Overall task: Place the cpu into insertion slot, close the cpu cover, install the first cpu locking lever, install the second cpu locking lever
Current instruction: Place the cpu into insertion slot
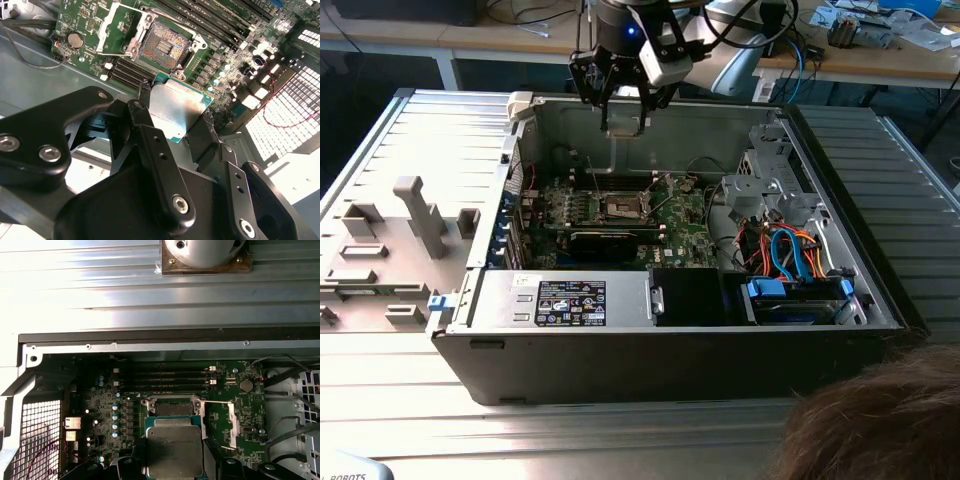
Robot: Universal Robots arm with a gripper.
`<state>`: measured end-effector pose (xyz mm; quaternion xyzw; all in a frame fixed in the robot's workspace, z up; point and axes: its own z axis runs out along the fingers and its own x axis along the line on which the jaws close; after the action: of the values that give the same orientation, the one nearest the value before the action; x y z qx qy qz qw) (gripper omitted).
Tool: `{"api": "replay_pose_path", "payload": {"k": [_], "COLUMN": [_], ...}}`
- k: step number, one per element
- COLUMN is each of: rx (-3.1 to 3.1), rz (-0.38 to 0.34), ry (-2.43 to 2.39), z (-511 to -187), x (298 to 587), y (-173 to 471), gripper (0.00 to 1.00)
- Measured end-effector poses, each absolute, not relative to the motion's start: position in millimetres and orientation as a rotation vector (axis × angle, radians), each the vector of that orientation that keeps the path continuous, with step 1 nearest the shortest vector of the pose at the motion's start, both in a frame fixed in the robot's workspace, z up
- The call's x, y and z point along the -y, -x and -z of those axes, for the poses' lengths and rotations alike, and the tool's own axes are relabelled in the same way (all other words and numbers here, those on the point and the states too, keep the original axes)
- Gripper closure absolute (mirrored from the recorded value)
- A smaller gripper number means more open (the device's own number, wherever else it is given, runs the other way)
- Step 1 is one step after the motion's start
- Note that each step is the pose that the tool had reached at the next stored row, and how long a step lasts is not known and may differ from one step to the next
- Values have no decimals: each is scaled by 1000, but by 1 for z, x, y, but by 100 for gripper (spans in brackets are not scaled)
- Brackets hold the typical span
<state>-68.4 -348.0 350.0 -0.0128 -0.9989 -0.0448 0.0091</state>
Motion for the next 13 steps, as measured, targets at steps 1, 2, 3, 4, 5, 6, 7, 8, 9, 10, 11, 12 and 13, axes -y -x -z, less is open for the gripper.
{"api": "replay_pose_path", "payload": {"k": [1, 2, 3, 4, 5, 6, 7, 8, 9, 10, 11, 12, 13], "rx": [3120, 3120, 3120, 3120, 3120, 3120, 3120, 3120, 3120, 3120, 3120, 3120, 3120], "rz": [140, 140, 140, 140, 140, 140, 140, 140, 140, 140, 140, 140, 140], "ry": [40, 40, 40, 40, 40, 40, 40, 40, 40, 40, 40, 40, 40], "z": [-350, -350, -350, -349, -349, -349, -349, -349, -349, -348, -348, -348, -348], "x": [348, 348, 348, 348, 348, 348, 348, 348, 348, 348, 348, 348, 348], "y": [68, 69, 69, 69, 69, 69, 69, 70, 70, 70, 70, 70, 70], "gripper": [46, 46, 46, 46, 46, 46, 46, 46, 46, 46, 46, 46, 46]}}
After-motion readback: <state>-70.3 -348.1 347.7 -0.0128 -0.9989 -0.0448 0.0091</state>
